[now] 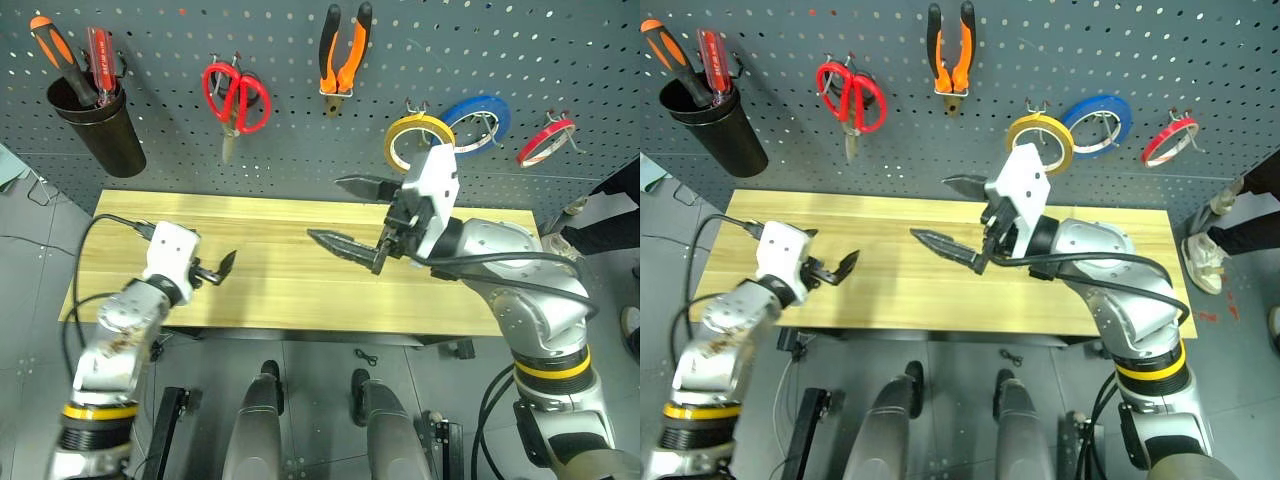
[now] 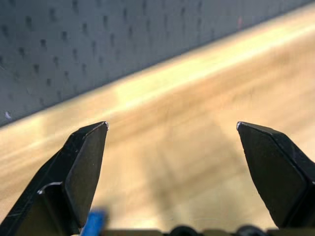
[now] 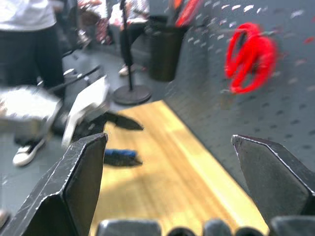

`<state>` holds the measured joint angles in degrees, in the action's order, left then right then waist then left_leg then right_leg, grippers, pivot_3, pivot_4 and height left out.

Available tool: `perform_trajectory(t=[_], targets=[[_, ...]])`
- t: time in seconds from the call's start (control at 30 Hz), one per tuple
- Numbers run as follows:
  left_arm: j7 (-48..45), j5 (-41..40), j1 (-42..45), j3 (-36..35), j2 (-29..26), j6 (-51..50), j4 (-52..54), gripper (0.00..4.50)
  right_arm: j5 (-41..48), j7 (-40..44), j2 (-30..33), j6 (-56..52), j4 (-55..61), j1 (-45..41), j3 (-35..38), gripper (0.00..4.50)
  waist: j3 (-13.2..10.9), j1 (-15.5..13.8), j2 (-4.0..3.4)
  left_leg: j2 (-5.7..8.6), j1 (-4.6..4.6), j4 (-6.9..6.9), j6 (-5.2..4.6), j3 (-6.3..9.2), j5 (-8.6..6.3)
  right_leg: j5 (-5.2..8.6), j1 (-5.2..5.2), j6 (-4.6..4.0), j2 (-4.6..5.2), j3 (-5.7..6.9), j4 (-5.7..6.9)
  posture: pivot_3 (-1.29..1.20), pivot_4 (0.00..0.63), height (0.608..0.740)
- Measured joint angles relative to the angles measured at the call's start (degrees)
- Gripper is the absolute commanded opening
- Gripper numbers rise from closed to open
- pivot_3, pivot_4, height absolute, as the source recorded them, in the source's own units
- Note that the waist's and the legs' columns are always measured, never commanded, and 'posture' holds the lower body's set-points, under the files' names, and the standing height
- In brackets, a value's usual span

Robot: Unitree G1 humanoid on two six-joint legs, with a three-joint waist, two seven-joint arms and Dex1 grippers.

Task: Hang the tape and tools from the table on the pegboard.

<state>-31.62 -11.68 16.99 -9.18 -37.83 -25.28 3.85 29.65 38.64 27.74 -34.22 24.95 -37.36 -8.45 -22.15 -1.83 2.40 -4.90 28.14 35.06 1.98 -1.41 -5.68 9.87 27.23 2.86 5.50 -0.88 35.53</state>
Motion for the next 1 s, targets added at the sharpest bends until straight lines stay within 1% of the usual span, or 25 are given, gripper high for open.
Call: perform_trajectory(t=[0.1,0.13,0.2,0.3,0.4,0.53,0.6,0.63,0.67,0.8,0.87,0.9,0.97,1.0], targets=[[-9.24,-0.32,6.52,0.65,-6.32,1.03,-12.25,4.47,-2.65,1.18,-1.75,0.78,-3.03,-0.12,-3.86,4.5,-0.03,-0.48,-0.04,0.0,0.02,-0.04,0.07,0.0,-0.03,-0.04,0.04,-0.08,0.02,-0.01,-0.03,0.16,0.434,0.74],[-11.58,-0.19,8.15,1.03,-7.6,1.48,-15.39,4.47,-3.28,1.65,-2.21,1.08,-3.78,-0.11,-4.93,4.5,-0.03,-0.58,-0.04,-0.01,0.03,-0.04,-0.04,0.0,0.04,-0.03,0.04,-0.08,0.02,0.0,-0.06,0.15,0.453,0.74],[-17.09,0.57,11.17,3.51,-9.27,2.53,-22.05,4.47,-4.49,2.65,-2.94,1.91,-5.48,-0.14,-6.32,4.5,-0.14,-0.82,-0.13,0.01,0.06,-0.04,-0.34,-0.01,0.24,0.02,0.04,-0.04,0.03,-0.02,-0.09,0.15,0.467,0.74],[-20.54,4.55,16.58,8.47,-9.0,7.38,-34.65,4.47,-6.11,2.75,-5.02,2.64,-7.85,-0.97,-6.73,4.5,-0.56,-1.39,-0.12,0.02,0.08,-0.02,-0.38,-0.01,0.25,0.25,0.1,-0.21,0.02,-0.01,0.26,0.12,0.492,0.74],[-21.95,7.31,19.68,10.83,-8.87,12.13,-43.14,4.47,-6.56,2.14,-6.19,2.5,-8.06,-1.42,-6.64,4.5,-1.23,-1.57,-0.11,0.01,0.16,-0.07,-0.38,0.0,0.26,0.32,0.35,-0.41,0.02,-0.01,0.59,0.1,0.505,0.74],[-22.97,9.38,21.27,11.89,-8.56,15.96,-49.31,4.47,-6.55,1.24,-6.22,1.28,-7.52,-1.39,-6.25,4.5,-1.91,-1.43,-0.16,-0.01,0.12,-0.16,-0.38,0.01,0.26,0.36,0.43,-0.42,0.01,0.0,0.71,0.08,0.522,0.74],[-23.45,9.71,21.48,11.82,-7.46,17.21,-52.22,4.47,-6.47,0.45,-6.14,-0.24,-5.99,-0.91,-6.16,4.5,-2.16,-1.09,-0.24,0.0,0.15,-0.15,-0.38,0.01,0.26,0.42,0.48,-0.46,0.03,-0.01,0.71,0.08,0.524,0.74],[-23.64,9.76,21.77,11.83,-7.2,17.79,-52.81,3.94,-6.4,0.09,-6.06,-0.85,-5.33,-0.62,-6.11,4.5,-2.17,-1.09,-0.23,0.0,0.14,-0.16,-0.38,0.01,0.26,0.43,0.47,-0.45,0.04,0.0,0.72,0.08,0.524,0.74],[-23.6,10.0,22.31,11.83,-7.14,18.05,-53.81,3.62,-6.35,-0.09,-6.07,-1.28,-4.85,-0.58,-6.09,4.5,-2.17,-1.06,-0.25,-0.01,0.13,-0.15,-0.38,0.02,0.26,0.45,0.47,-0.42,0.03,-0.01,0.73,0.08,0.523,0.74],[-23.46,10.84,23.49,11.67,-7.13,19.42,-56.7,1.8,-6.03,-0.34,-6.07,-2.42,-3.73,-0.46,-5.89,4.5,-2.18,-0.58,-0.26,-0.01,0.11,-0.14,-0.37,0.02,0.26,0.62,0.46,-0.19,0.04,-0.02,0.72,0.08,0.518,0.74],[-23.6,10.9,23.64,11.42,-7.1,19.85,-57.4,0.8,-6.0,-0.32,-6.04,-2.57,-3.72,-0.46,-5.73,4.5,-2.18,-0.49,-0.27,-0.01,0.1,-0.16,-0.38,0.02,0.26,0.62,0.46,-0.19,0.04,-0.02,0.72,0.08,0.514,0.74],[-23.66,10.89,23.7,11.27,-7.08,19.92,-57.54,0.58,-6.0,-0.3,-6.03,-2.57,-3.72,-0.46,-5.57,4.5,-2.18,-0.47,-0.27,-0.01,0.1,-0.18,-0.37,0.02,0.26,0.62,0.46,-0.19,0.04,-0.02,0.72,0.09,0.502,0.74],[-23.63,10.83,23.7,10.96,-6.89,19.93,-57.54,0.61,-6.07,-0.14,-6.03,-2.53,-3.77,-0.46,-5.23,4.5,-2.18,-0.45,-0.27,-0.01,0.09,-0.21,-0.37,0.02,0.26,0.62,0.47,-0.19,0.04,-0.02,0.71,0.09,0.488,0.74],[-23.66,10.69,23.61,10.68,-6.75,19.74,-57.23,0.61,-6.12,-0.01,-6.03,-2.46,-3.86,-0.46,-5.12,4.5,-2.18,-0.46,-0.27,-0.01,0.1,-0.21,-0.37,0.02,0.26,0.62,0.47,-0.18,0.03,-0.01,0.71,0.1,0.467,0.74]])
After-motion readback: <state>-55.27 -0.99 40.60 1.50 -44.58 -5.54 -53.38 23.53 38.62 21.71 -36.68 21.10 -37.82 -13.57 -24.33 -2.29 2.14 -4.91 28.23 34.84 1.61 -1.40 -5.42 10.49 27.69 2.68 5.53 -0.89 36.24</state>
